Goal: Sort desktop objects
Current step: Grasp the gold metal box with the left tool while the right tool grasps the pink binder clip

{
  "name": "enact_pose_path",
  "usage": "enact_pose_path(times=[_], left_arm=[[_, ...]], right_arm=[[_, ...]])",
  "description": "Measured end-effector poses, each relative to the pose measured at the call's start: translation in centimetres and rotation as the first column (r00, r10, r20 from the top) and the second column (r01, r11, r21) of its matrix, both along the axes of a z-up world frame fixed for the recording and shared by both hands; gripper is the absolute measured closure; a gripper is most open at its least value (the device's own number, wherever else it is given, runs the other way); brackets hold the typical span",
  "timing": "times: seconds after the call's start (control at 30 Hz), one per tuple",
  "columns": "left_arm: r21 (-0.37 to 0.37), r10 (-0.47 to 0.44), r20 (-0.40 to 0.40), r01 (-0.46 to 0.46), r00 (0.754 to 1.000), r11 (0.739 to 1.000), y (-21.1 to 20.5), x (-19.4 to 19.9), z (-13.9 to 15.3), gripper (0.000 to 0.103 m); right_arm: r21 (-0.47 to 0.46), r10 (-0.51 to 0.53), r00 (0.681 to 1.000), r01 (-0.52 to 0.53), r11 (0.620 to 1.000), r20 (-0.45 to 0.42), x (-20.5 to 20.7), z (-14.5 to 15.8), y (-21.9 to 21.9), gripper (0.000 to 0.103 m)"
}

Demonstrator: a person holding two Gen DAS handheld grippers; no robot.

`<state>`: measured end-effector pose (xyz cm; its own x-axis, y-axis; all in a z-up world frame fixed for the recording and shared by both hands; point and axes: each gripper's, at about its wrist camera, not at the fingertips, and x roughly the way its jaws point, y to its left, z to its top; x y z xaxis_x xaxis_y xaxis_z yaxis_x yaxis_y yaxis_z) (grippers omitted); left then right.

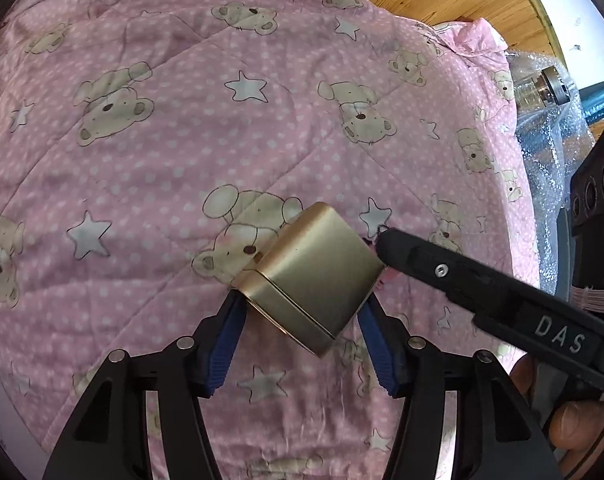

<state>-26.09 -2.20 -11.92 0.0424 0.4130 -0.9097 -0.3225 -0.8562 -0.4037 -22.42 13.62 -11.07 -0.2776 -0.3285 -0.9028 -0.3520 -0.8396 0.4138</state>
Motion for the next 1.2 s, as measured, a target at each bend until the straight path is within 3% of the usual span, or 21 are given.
enact_pose_path(times=[0.07, 0.23, 0.33, 0.37, 0.4, 0.43, 0.5, 0.63, 0.67, 0.83, 1.03, 1.1, 1.2], left_arm=[[0.006, 0.002, -0.006, -0.002, 1.000, 1.000, 0.1, -0.3, -0.1, 0.045], [-0.002, -0.005, -0.035, 0.005, 0.999, 1.000, 0.2, -0.7, -0.1, 0.045], [0.008, -0.010, -0.045, 0.010, 0.999, 1.000, 0.1, -0.8, -0.1, 0.045], [0.016, -0.011, -0.048, 0.012, 0.999, 1.000, 0.0, -0.8, -0.1, 0.045], [0.027, -0.009, -0.048, 0.010, 0.999, 1.000, -0.1, -0.9, -0.1, 0.051], [0.036, -0.009, -0.046, 0.010, 0.999, 0.999, -0.3, -1.0, 0.0, 0.068], [0.040, -0.032, -0.054, 0.034, 0.998, 0.999, -0.3, -1.1, 0.3, 0.079], [0.044, -0.053, -0.077, 0.057, 0.996, 0.997, -0.5, -1.0, 1.3, 0.083], [0.055, -0.054, -0.082, 0.059, 0.995, 0.997, -0.6, -1.0, 1.6, 0.082], [0.062, -0.030, -0.088, 0.036, 0.996, 0.997, -1.2, -1.8, 1.8, 0.049], [0.042, -0.102, -0.165, 0.110, 0.981, 0.993, 0.7, -2.2, 2.2, 0.048], [0.037, -0.146, -0.193, 0.156, 0.970, 0.987, 1.4, -2.2, 2.4, 0.044], [0.046, -0.165, -0.198, 0.177, 0.966, 0.983, 2.0, -2.6, 2.0, 0.039]], right_arm=[[0.010, -0.006, 1.000, 0.006, 1.000, 0.007, -0.1, -0.5, -0.1, 0.058], [0.012, -0.023, 1.000, 0.023, 1.000, 0.008, -0.2, -1.3, 0.1, 0.073], [0.017, -0.010, 1.000, 0.010, 1.000, -0.009, -0.3, -0.9, 0.0, 0.086], [0.024, -0.006, 1.000, 0.006, 1.000, -0.011, -0.4, -0.8, 0.0, 0.096], [0.027, -0.003, 1.000, 0.004, 1.000, -0.014, -0.4, -0.7, -0.1, 0.097], [0.026, -0.004, 1.000, 0.004, 1.000, -0.017, -0.4, -0.6, -0.1, 0.097], [0.027, -0.004, 1.000, 0.005, 1.000, -0.024, -0.3, -0.4, 0.0, 0.097], [0.027, -0.012, 0.999, 0.013, 1.000, -0.033, -0.1, 0.1, 0.3, 0.097], [0.027, -0.016, 0.999, 0.017, 0.999, -0.034, 0.0, 0.2, 0.4, 0.097], [0.019, -0.035, 0.999, 0.036, 0.999, -0.027, 0.4, 0.1, 1.0, 0.097], [0.005, -0.048, 0.999, 0.048, 0.999, -0.018, 0.7, -0.3, 1.4, 0.085], [0.017, -0.053, 0.998, 0.053, 0.998, -0.015, 0.8, -0.4, 1.5, 0.060], [0.030, -0.050, 0.999, 0.050, 0.998, 0.003, 0.9, -0.8, 1.5, 0.060]])
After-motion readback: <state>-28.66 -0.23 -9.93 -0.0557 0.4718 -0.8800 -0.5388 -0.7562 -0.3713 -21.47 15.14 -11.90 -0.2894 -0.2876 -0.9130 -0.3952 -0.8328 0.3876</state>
